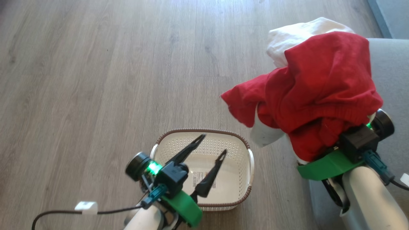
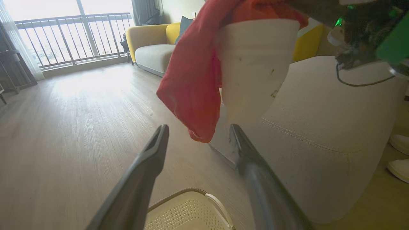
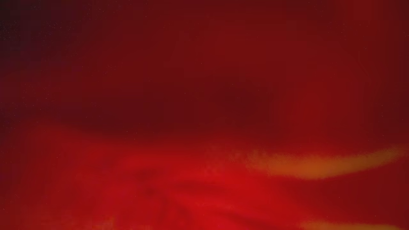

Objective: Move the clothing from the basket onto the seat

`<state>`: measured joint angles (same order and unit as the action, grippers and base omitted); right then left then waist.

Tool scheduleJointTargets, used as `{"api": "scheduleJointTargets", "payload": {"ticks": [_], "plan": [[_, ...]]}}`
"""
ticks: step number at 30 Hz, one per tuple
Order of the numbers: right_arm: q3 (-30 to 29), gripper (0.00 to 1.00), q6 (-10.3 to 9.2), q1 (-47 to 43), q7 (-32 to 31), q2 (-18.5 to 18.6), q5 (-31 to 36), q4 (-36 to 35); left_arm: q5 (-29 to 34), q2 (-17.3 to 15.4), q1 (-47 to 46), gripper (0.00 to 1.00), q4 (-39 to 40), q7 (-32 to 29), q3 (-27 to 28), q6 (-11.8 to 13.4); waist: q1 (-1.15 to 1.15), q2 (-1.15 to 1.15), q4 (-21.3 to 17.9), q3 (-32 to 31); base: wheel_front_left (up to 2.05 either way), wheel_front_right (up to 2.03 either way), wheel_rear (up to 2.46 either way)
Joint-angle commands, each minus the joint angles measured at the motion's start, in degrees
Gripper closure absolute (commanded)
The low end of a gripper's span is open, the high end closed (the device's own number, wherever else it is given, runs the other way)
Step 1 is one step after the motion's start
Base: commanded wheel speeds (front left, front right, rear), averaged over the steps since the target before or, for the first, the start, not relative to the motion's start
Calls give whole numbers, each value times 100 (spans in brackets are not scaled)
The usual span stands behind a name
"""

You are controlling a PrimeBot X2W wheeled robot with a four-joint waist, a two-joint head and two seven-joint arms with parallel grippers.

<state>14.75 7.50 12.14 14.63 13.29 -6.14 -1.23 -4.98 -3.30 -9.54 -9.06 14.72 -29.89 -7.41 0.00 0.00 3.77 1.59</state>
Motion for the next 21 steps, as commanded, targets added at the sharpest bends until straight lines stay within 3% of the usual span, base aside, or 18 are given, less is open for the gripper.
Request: {"api": "scheduleJointTargets", "payload": {"ticks": [1,21], "plan": [[12,100,-1,56,37,83,33,-183,5,-26,-60,0,108,28,221,-7,0,0,3,-7,0,0,0],[-573,100,-1,-476,37,191,169,-214,186,-85,485,0,191,28,154,-7,0,0,-60,-137,0,0,0]]}}
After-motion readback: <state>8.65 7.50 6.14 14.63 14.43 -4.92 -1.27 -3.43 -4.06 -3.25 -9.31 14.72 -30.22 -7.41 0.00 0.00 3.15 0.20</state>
